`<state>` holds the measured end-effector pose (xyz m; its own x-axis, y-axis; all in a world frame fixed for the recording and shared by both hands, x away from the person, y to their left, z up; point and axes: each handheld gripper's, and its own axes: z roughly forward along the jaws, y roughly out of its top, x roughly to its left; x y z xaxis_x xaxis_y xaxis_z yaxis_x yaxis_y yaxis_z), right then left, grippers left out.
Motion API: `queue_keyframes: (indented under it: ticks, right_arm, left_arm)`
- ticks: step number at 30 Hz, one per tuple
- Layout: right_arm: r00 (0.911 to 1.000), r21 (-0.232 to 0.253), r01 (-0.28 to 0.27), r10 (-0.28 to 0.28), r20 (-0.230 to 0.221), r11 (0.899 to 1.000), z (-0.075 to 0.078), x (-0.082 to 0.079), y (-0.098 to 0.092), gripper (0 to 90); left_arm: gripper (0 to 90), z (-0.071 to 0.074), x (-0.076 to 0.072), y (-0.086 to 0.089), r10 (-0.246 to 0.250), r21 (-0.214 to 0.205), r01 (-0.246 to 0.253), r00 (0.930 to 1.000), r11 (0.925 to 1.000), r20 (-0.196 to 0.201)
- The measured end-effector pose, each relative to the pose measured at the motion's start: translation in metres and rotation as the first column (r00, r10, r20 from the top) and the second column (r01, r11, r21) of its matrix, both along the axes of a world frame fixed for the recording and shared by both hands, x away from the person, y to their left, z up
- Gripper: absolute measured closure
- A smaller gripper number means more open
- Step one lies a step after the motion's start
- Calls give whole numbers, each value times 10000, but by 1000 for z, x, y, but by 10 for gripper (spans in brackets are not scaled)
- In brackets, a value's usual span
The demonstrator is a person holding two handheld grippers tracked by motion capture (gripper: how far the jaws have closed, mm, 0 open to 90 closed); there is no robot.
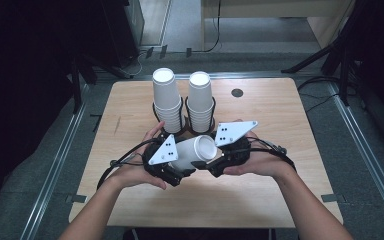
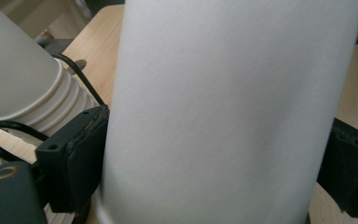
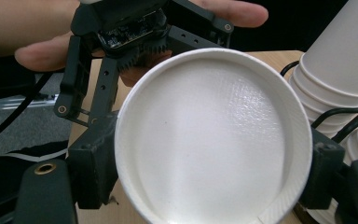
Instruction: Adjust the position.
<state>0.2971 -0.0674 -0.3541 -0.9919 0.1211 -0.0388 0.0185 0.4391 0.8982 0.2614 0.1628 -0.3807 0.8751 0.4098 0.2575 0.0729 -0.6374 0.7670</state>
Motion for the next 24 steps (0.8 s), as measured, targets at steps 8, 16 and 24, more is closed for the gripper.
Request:
queue_keyframes:
  ticks: [8, 16, 24]
  right_arm:
    - [10000, 101, 74, -74, 17, 9999, -1, 0, -6, 236]
    - [9992, 295, 398, -398, -5, 9988, 0, 1, -18, 236]
    - [9982, 515, 596, -597, 10, 9969, 2, 3, -24, 236]
  left_arm:
    - [20, 0, -1, 5, 133, -336, -138, 9998, 9993, -133]
    - [16, -4, -1, 23, 360, -1281, -404, 9987, 9909, -366]
    - [15, -12, 2, 39, 495, -2732, -719, 9949, 9593, -883]
